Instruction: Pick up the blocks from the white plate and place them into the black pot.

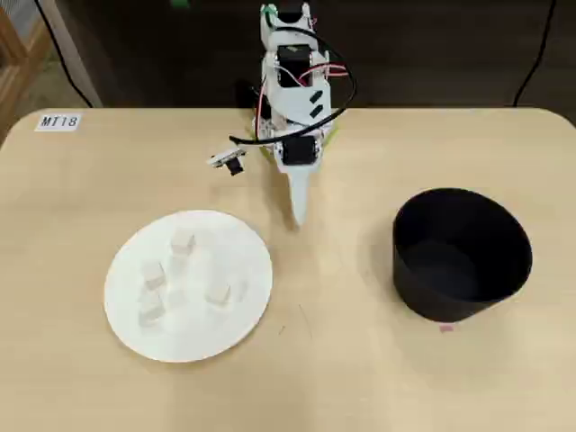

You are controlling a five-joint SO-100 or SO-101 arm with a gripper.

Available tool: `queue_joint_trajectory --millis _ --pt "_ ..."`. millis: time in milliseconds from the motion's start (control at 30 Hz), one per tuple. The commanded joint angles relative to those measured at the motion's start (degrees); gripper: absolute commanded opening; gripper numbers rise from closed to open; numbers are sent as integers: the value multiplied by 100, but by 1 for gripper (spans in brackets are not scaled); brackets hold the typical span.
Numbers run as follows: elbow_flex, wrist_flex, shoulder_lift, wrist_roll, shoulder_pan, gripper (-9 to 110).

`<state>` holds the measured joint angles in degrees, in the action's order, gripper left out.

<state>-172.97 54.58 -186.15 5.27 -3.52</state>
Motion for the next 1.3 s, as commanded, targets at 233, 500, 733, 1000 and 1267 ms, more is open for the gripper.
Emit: queue_joint_trajectory --millis 233,500,733,1000,1267 --pt "18 -79 -26 -589 624 -2" --pt "606 272 0 -360 483 -2" --pt "3841 1090 2962 -255 562 -2" --pt "6346 1591 6056 -1020 1310 -2" --pt "7242 1274 7479 -1556 2294 -2"
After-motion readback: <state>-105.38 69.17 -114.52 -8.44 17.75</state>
